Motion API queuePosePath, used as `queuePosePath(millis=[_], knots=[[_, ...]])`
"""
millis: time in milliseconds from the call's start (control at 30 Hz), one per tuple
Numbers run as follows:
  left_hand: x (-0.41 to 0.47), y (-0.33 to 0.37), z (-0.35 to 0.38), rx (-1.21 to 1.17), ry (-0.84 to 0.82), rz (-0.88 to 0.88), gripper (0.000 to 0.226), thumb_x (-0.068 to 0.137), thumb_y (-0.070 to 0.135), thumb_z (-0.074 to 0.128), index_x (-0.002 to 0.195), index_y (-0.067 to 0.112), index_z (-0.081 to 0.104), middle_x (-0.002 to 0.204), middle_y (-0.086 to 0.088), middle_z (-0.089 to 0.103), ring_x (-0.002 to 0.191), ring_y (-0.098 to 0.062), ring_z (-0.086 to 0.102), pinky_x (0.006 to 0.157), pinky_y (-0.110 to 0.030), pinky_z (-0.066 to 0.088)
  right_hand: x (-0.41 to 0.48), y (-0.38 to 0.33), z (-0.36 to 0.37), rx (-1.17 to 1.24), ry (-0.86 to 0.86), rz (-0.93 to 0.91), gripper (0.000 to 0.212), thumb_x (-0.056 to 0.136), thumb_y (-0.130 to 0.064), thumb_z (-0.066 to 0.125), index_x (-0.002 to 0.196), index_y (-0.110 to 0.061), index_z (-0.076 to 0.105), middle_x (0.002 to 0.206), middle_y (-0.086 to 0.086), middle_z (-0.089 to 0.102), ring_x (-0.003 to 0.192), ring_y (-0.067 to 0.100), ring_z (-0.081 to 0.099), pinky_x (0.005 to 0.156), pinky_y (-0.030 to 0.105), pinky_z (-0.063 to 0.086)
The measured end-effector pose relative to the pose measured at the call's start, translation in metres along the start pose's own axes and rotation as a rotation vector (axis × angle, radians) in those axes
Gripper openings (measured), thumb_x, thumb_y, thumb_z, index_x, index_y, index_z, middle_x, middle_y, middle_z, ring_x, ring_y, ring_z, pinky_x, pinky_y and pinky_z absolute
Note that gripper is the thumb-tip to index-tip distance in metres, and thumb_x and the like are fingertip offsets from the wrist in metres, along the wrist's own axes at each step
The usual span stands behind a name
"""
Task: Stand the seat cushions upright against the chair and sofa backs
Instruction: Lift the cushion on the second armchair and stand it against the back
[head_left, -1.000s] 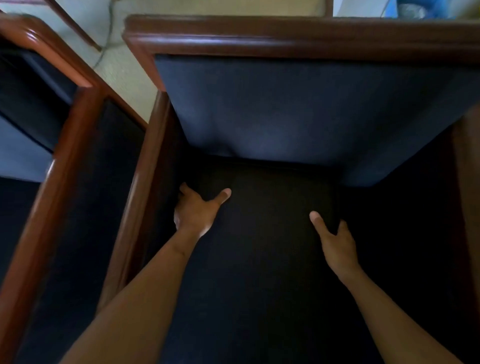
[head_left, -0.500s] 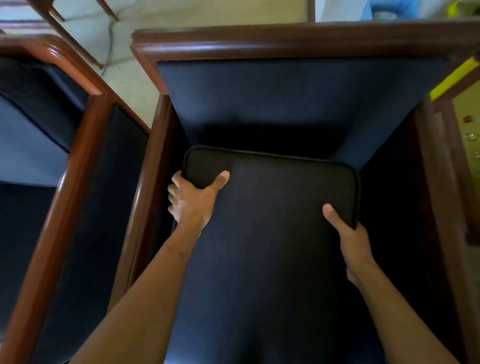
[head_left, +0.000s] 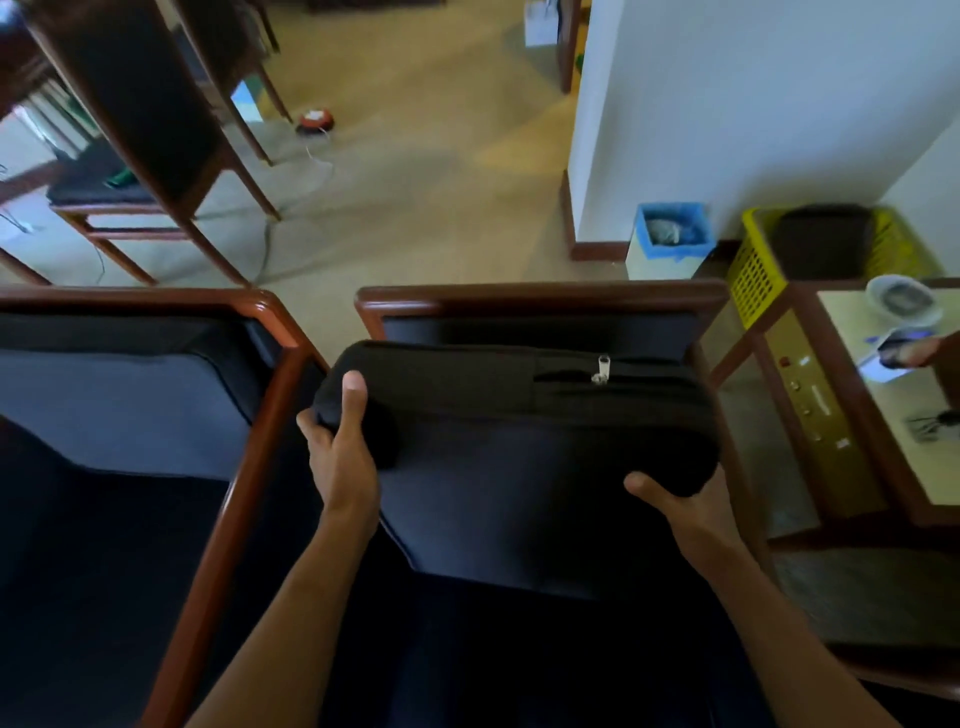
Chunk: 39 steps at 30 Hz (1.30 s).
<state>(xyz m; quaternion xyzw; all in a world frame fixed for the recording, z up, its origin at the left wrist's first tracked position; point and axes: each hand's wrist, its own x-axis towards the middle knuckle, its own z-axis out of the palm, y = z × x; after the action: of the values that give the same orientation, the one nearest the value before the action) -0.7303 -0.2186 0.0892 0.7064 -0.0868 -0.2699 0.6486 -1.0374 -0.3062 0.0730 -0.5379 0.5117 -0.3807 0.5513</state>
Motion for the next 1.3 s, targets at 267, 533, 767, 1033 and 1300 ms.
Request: queuePosePath(millis=[267,533,767,1033,1300], knots=[[-0.008,-0.003,-0.055,0.271,-0.303,0.01,0.089,0.075,0.062,0.087,0.153,0.05,0.046,0.148,0.007,0.059,0.132,-0.016,0.059,0.112,-0.045,0.049,0.01,-0.065,-0.025,-0.733,-0.189,-0.354,0.107,0.064,-0.08,0.077,0.15,-0.024,0.048,0.149,-0.007,0.048,0.138,0.011,0.045,0.114,0.038,0.042],[0.021,0.002,-0.074,0.514,-0.723,0.068,0.134,0.045,0.04,0.106,0.151,0.045,0.025,0.144,0.01,0.048,0.132,-0.014,0.053,0.108,-0.047,0.052,0.002,-0.081,0.045,-1.486,-0.382,-0.443,0.143,0.055,-0.104,0.042,0.162,-0.013,0.016,0.159,0.01,0.034,0.146,0.034,0.031,0.124,0.061,0.011],[0.035,0.0,-0.065,0.413,-0.751,-0.005,0.122,0.043,-0.001,0.098,0.149,0.031,0.046,0.134,-0.006,0.065,0.129,-0.028,0.061,0.099,-0.046,0.059,0.008,-0.081,0.06,-1.504,-0.409,-0.513,0.139,0.054,-0.1,0.047,0.158,-0.01,0.026,0.154,0.01,0.041,0.139,0.034,0.041,0.119,0.055,0.027],[0.003,-0.007,-0.058,0.369,-0.647,0.013,0.108,0.038,0.007,0.1,0.135,0.024,0.054,0.135,-0.01,0.06,0.127,-0.026,0.058,0.096,-0.044,0.06,-0.009,-0.069,0.033,-1.36,-0.288,-0.581,0.113,0.06,-0.091,0.058,0.144,-0.016,0.047,0.136,0.005,0.059,0.121,0.029,0.057,0.11,0.053,0.037],[-0.037,0.054,-0.018,0.304,-0.674,0.282,0.095,0.045,0.021,0.1,0.131,0.013,0.059,0.128,-0.006,0.069,0.122,-0.024,0.066,0.094,-0.033,0.058,-0.005,-0.086,-0.027,-1.103,-0.199,-0.57,0.107,0.057,-0.09,0.071,0.136,-0.022,0.05,0.127,-0.002,0.062,0.113,0.022,0.059,0.105,0.048,0.041]])
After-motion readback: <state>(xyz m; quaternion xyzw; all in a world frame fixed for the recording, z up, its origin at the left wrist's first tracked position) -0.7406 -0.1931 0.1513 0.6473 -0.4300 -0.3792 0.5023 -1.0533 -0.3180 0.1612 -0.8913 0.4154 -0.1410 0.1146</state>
